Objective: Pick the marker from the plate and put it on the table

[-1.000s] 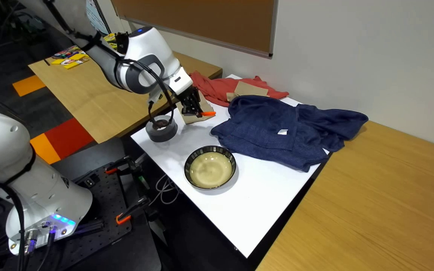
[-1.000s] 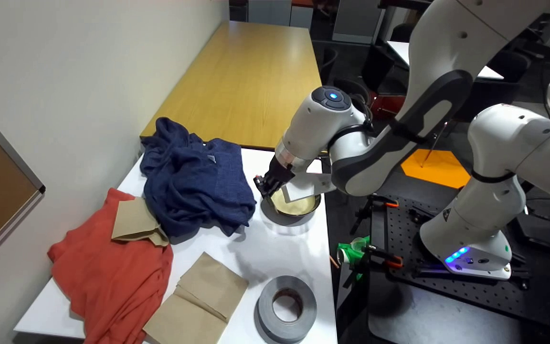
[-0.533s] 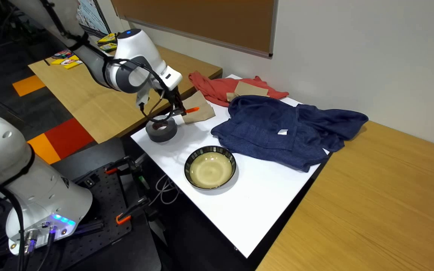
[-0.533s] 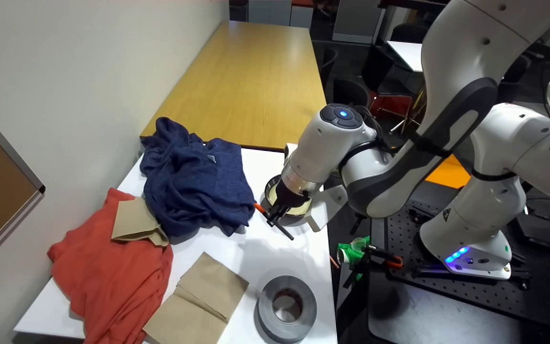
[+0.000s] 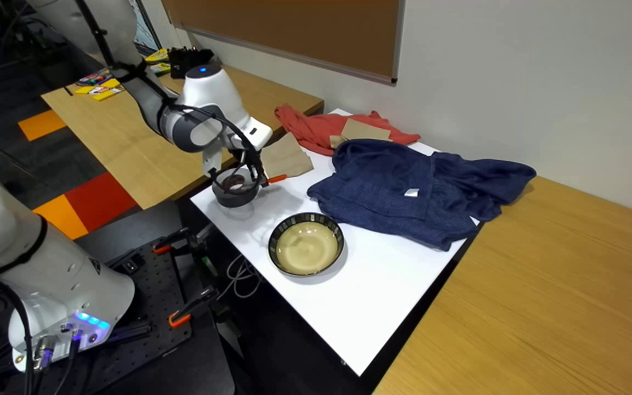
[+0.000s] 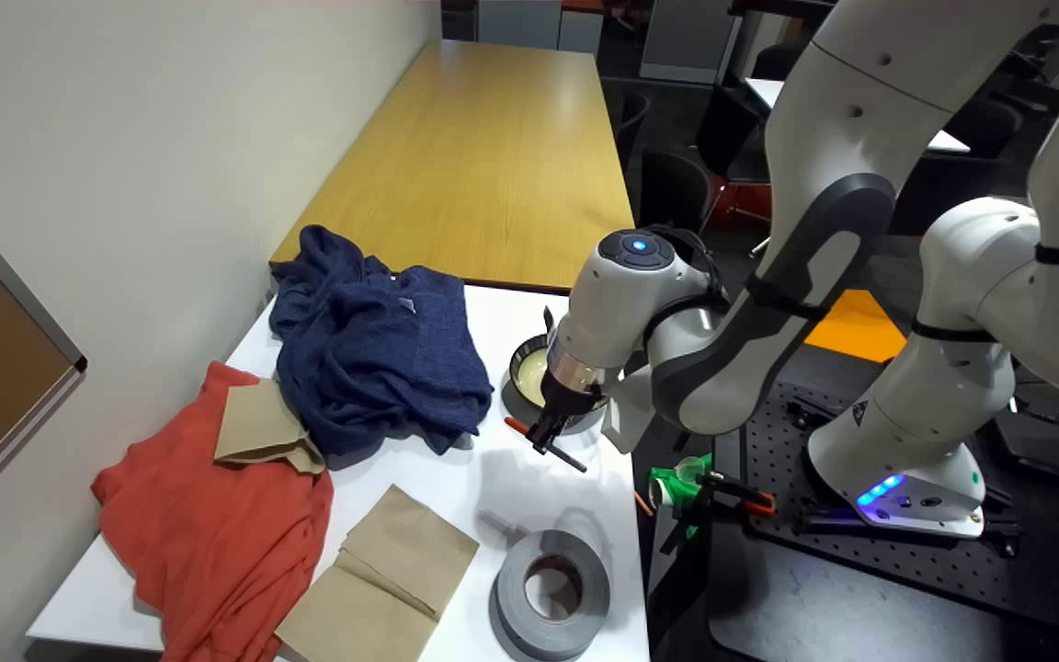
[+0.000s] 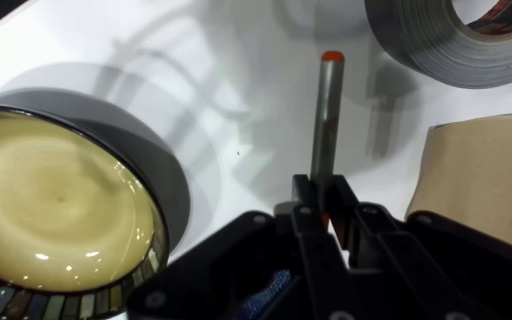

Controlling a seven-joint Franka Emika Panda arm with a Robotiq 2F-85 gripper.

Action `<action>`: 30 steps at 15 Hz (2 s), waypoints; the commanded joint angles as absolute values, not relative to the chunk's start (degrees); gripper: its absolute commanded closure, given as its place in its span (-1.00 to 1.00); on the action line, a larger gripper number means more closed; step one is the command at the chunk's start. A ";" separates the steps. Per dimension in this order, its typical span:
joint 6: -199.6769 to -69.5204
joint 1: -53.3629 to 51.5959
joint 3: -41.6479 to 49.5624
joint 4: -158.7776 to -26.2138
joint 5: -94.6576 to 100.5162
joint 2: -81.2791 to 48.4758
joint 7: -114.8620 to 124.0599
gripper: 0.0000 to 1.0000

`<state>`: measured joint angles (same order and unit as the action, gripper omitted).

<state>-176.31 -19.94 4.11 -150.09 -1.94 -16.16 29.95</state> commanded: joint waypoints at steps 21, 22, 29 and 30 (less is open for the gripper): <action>-177.08 -17.97 3.85 -140.98 -7.15 -28.55 23.69 -0.81; -177.04 -18.26 4.12 -141.05 -7.22 -28.17 23.74 -0.98; -176.63 -18.12 4.04 -140.09 -7.20 -29.01 23.33 -1.00; -176.63 -18.12 4.05 -140.09 -7.21 -29.14 23.33 -1.00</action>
